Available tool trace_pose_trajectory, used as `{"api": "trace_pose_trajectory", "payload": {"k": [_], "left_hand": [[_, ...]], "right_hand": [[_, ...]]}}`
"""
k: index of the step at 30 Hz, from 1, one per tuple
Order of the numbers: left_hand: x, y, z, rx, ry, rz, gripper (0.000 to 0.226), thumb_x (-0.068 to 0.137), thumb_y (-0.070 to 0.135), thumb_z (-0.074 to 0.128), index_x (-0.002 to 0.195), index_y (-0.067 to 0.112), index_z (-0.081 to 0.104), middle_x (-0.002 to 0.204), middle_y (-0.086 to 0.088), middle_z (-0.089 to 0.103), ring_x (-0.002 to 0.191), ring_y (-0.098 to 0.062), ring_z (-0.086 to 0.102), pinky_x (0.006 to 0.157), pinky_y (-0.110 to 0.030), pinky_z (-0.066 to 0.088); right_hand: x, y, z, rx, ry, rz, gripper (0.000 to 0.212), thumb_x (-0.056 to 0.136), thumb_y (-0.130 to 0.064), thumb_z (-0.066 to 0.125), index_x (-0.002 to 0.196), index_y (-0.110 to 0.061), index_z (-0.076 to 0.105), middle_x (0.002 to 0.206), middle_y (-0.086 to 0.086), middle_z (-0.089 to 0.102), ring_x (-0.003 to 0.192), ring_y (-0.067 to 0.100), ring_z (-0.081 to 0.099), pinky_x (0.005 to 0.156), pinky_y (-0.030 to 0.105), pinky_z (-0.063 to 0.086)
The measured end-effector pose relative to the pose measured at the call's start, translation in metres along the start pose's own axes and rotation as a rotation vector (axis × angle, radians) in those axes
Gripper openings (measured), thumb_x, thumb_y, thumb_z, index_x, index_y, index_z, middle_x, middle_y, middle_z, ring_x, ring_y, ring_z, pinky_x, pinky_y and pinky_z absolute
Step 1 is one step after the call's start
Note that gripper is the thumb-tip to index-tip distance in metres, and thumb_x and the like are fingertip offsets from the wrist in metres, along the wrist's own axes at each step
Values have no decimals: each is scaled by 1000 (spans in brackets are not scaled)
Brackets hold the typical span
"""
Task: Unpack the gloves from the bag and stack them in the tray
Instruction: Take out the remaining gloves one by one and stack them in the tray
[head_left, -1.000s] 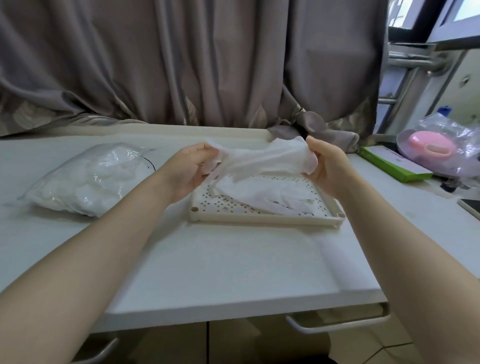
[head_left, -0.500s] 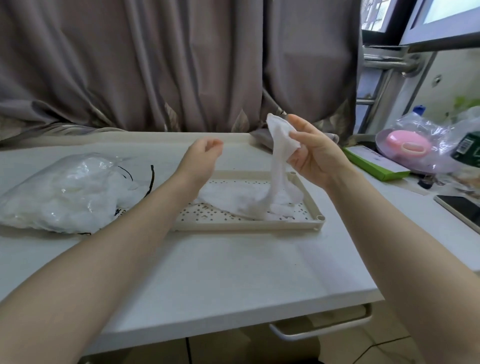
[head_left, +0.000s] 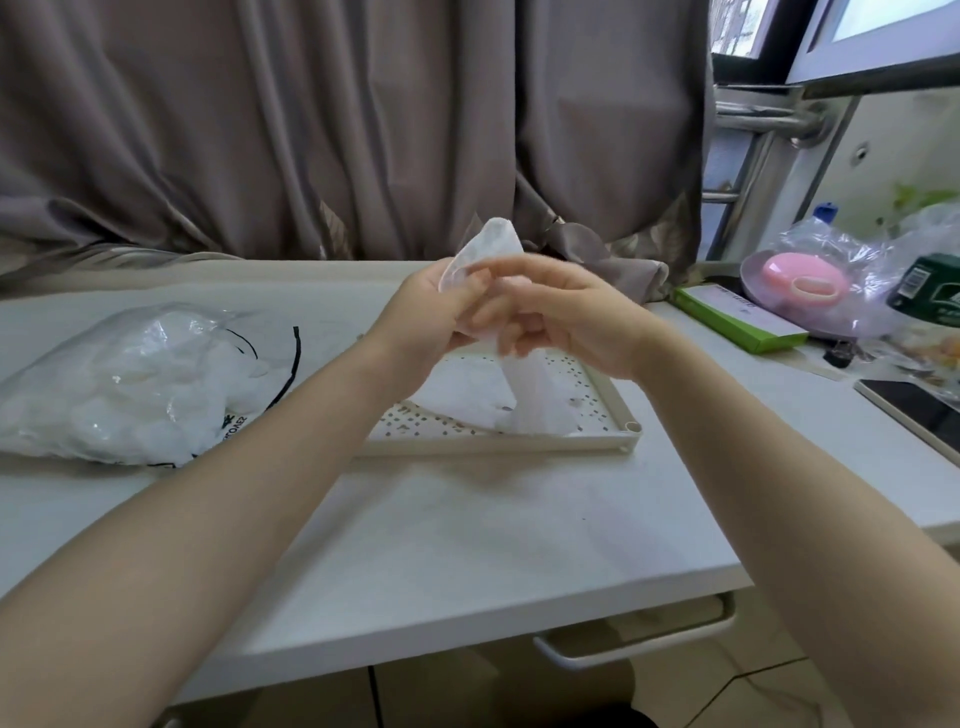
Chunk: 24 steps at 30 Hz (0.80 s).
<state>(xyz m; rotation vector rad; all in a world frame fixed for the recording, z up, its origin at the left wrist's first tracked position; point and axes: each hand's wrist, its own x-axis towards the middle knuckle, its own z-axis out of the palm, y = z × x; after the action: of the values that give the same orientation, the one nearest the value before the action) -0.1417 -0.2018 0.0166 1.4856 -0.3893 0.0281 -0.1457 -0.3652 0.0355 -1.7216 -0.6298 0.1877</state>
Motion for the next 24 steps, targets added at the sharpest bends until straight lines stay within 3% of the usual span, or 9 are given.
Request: {"api": "trace_pose_trajectory", "payload": {"k": [3, 5, 7, 9, 11, 13, 15, 20, 24], "left_hand": [[2, 3, -5, -41, 12, -37, 30, 101, 19, 38, 119, 5, 57, 108, -10, 65, 98, -22, 62, 81, -35, 55], [3, 5, -9, -106, -42, -61, 30, 101, 18, 36, 121, 7, 55, 108, -8, 65, 96, -20, 63, 78, -31, 55], [3, 7, -12, -210, -144, -96, 29, 101, 17, 34, 118, 10, 56, 104, -5, 66, 94, -18, 63, 81, -31, 54], [4, 7, -15, -296, -200, -135, 29, 101, 17, 33, 117, 11, 57, 102, -4, 65, 92, -17, 62, 86, -31, 51], [6, 3, -18, -344, -188, -170, 30, 100, 15, 32, 118, 9, 55, 104, -6, 63, 92, -17, 60, 84, -28, 51], [10, -6, -24, -390, -113, -193, 30, 101, 12, 30, 118, 8, 55, 108, -7, 63, 92, -17, 62, 80, -26, 53], [13, -17, -33, -406, 0, -216, 30, 101, 9, 30, 116, 8, 56, 107, -7, 64, 88, -15, 64, 75, -23, 54], [15, -41, -52, -277, 116, -251, 33, 97, 0, 35, 120, 18, 52, 106, -9, 62, 79, -16, 63, 62, -22, 55], [22, -46, -60, -209, 138, -182, 42, 89, -14, 34, 97, 21, 55, 93, -8, 62, 73, -19, 60, 56, -23, 52]], "right_hand": [[11, 7, -7, 44, 405, -102, 4, 92, -15, 57, 92, -16, 53, 61, -10, 53, 48, 3, 44, 48, 16, 34], [14, 11, -12, -4, 323, -39, 16, 94, -24, 54, 109, -18, 52, 92, -4, 62, 80, 8, 61, 72, 21, 45], [11, 17, -12, -60, 119, 123, 37, 101, -23, 39, 136, -9, 42, 136, 11, 50, 116, 16, 51, 90, 8, 36], [4, 23, -15, 34, 98, 172, 40, 103, -9, 28, 140, 6, 30, 147, 24, 32, 100, 4, 48, 77, -6, 29], [5, 23, -6, 104, -39, 190, 36, 101, -12, 34, 131, 2, 44, 131, 26, 48, 90, 2, 54, 88, 9, 36], [8, 29, -14, 258, -72, 130, 24, 89, -15, 48, 106, -6, 62, 99, 13, 64, 84, 15, 62, 80, 26, 48], [7, 33, -23, 306, -98, 184, 12, 82, -8, 54, 91, -7, 63, 80, 4, 67, 70, 14, 65, 65, 24, 53], [8, 44, -39, 119, -105, 406, 17, 90, 1, 46, 91, -4, 62, 74, 6, 64, 58, 14, 64, 52, 23, 52], [21, 53, -58, 101, -5, 501, 24, 92, -6, 49, 72, -12, 59, 66, 2, 55, 52, 13, 50, 51, 22, 50]]}}
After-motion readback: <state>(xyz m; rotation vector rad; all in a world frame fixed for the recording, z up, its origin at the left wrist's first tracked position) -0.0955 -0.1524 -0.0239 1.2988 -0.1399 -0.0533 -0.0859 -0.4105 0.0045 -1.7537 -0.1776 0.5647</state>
